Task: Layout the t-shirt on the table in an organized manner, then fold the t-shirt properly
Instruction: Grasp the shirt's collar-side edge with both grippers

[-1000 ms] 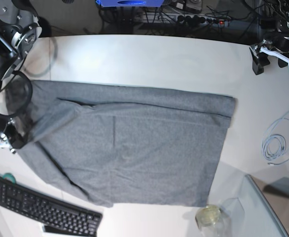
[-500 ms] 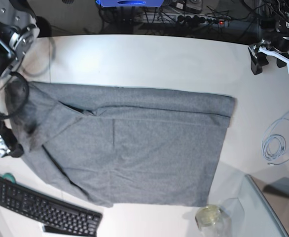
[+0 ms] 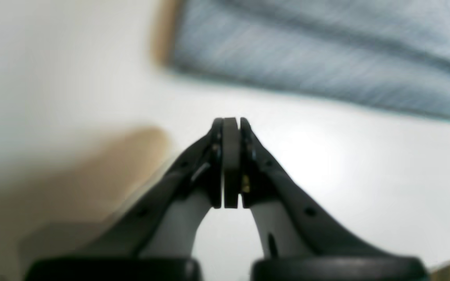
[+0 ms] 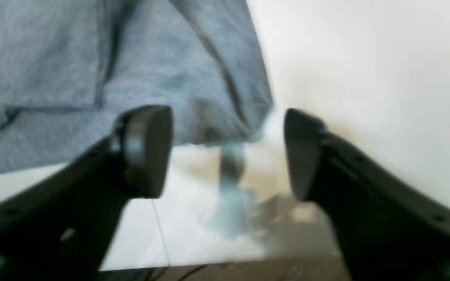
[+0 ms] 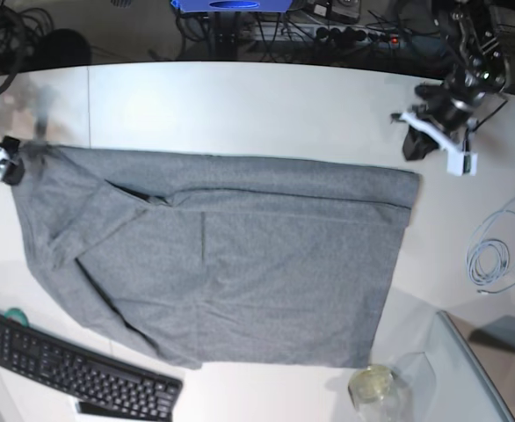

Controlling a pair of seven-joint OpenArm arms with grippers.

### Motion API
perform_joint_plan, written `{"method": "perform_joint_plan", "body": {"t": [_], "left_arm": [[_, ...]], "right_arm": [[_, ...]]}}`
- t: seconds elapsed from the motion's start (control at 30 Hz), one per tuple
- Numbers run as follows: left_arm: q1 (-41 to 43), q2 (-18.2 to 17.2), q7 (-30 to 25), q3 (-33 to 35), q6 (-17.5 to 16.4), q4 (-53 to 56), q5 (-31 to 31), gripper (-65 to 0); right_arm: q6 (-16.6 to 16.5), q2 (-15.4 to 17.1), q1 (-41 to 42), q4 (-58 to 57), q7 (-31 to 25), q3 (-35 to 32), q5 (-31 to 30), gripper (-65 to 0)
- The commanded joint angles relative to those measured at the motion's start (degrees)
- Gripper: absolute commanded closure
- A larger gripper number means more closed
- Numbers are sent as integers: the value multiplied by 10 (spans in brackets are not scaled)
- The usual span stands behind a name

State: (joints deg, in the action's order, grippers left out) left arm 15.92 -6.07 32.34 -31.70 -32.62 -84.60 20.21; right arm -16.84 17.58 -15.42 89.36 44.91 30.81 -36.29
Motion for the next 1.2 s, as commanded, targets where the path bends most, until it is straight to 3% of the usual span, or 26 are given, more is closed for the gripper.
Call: {"method": "perform_joint_plan", "body": {"t": [0.0,0.13,0.33,0.5,0.63,0.77,0.97,1.1,1.17], "left_arm": [[-10,-8,-13,12,9,-11,8,0],[-44,-8,-16,53,46,-8,8,0],[-53,-15,-75,68,76,31,8,0],[-71,-22,-98,55,79,102,-15,0],[-81,-23,-139,52,79,138,-55,0],[-81,-26,-143,51,79,133,-56,0],[-81,-22,-143,52,80,107,-56,0],[-99,-22,-143,54,80,118,-59,0],[-105,-25,-143,55,80,135,-59,0]], "right_arm": [[-3,9,-7,11,-17,-1,-9,-461],[-3,8,-13,10,-33,-1,-10,-444],[-3,7,-13,10,-36,-1,-10,-422],[-3,7,-12,9,-38,0,-10,-371],[-3,9,-9,1,-38,0,-10,-375],[-3,23,8,-37,-38,-6,-7,-402],[-6,23,46,-72,-38,-6,93,-434],[-9,23,49,-73,-36,-6,102,-434],[-28,22,49,-73,-34,-6,102,-434]]}}
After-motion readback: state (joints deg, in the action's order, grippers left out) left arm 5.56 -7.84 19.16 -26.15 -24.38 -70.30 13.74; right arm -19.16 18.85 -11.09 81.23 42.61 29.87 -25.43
